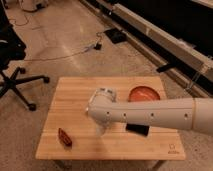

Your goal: Place the white sponge in the ceramic bowl

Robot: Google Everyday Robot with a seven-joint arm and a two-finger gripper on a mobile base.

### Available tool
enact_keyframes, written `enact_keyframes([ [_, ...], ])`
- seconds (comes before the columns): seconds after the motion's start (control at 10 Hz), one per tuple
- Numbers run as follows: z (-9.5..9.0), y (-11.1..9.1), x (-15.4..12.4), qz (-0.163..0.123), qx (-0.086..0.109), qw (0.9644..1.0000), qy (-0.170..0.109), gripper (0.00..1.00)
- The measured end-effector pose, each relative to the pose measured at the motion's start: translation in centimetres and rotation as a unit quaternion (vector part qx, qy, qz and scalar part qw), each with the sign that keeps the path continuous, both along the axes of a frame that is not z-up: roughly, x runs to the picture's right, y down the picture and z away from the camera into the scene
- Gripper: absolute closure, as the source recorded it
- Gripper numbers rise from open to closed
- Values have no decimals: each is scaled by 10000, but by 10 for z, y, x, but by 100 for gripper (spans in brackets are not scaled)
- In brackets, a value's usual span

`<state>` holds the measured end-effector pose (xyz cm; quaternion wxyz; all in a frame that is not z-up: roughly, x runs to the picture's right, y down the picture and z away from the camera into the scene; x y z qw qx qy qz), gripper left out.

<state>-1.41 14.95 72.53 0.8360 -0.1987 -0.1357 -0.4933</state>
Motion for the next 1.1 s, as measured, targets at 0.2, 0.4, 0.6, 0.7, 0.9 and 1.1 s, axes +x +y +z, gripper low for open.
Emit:
enact_keyframes([
  [0.2, -14, -25, 8, -70, 132, 9999, 39, 100],
  [0.4, -21, -40, 9, -134, 83, 9999, -51, 100],
  [0.6, -18, -53, 22, -167, -352, 9990, -204, 100],
  [0.7, -16, -60, 27, -178, -524, 9981, -262, 100],
  [0.9, -17, -74, 41, -206, -750, 9965, -305, 100],
  [1.1, -23, -84, 51, -220, -765, 9964, -283, 100],
])
